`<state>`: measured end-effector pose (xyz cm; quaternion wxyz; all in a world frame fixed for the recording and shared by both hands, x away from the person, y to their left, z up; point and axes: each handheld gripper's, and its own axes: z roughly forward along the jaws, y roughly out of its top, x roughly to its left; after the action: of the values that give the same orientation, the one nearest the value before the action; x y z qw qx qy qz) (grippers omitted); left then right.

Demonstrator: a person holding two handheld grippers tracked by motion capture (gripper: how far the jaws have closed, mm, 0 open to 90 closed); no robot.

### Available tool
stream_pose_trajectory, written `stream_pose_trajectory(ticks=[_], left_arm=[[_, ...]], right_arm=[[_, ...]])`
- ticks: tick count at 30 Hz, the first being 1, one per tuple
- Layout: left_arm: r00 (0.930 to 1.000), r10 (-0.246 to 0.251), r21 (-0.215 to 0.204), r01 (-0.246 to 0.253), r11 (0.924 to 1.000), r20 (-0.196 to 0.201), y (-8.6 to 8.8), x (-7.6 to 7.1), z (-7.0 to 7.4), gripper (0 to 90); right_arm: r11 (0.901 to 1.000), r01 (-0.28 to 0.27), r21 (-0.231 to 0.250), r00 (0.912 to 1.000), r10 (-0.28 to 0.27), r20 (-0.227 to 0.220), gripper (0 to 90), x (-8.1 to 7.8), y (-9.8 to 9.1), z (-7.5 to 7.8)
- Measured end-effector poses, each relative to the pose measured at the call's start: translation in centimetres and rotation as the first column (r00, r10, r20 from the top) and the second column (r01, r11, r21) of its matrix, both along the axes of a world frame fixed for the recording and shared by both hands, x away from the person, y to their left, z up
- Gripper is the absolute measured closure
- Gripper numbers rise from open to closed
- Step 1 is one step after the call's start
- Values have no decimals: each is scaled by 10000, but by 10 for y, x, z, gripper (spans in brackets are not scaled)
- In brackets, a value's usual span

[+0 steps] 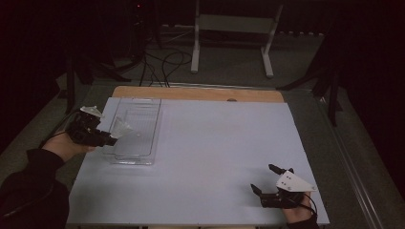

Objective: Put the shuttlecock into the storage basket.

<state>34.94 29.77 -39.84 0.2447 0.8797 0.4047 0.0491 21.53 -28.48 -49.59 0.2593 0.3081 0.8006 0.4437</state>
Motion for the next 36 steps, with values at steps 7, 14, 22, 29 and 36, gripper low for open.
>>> stream_pose_trajectory(ticks=[7, 14, 22, 29, 36], left_arm=[[10000, 19, 94, -19, 10000, -39, 3, 3, -9, 655], [10000, -29, 422, 27, 9991, 24, 4, 4, -13, 654], [9997, -146, 760, 130, 9970, 205, 0, 4, -15, 654], [10000, -78, 1137, 76, 9935, 20, -2, 5, -18, 653], [9983, 459, 1593, -394, 9864, -373, -5, 8, -22, 650]], right_arm=[[10000, -27, 50, 9999, 28, -125, 89, 1, -1, -1], [10000, -63, 15, 9999, 63, -143, 88, 1, -1, -2], [10000, -59, -6, 9998, 59, -179, 89, 1, -1, -2], [10000, -48, -12, 9998, 48, -201, 89, 1, 0, -2], [10000, -67, -24, 9996, 66, -277, 89, 2, 0, -3]])
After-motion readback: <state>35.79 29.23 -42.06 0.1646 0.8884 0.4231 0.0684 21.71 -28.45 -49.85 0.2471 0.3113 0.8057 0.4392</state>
